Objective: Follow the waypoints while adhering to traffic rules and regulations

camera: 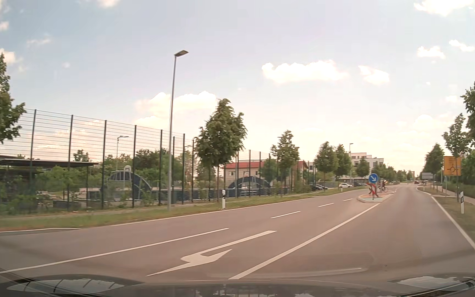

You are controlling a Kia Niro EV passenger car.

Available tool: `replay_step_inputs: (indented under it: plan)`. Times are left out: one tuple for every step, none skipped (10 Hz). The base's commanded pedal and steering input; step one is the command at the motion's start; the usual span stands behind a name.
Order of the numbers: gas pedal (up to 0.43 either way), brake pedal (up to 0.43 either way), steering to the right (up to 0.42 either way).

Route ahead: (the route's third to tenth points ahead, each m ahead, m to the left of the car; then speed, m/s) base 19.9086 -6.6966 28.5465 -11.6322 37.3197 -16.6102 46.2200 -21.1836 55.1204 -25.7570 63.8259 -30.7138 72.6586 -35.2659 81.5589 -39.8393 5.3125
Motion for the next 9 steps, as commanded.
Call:
replay_step_inputs:
  plan:
    - [0.287, 0.012, 0.396]
    - [0.287, 0.012, 0.372]
    - [0.287, 0.012, 0.346]
    - [0.287, 0.012, 0.325]
    - [0.299, 0.012, 0.299]
    - [0.299, 0.012, 0.271]
    - [0.299, 0.012, 0.234]
    - [0.319, 0.012, 0.206]
    - [0.331, 0.012, 0.175]
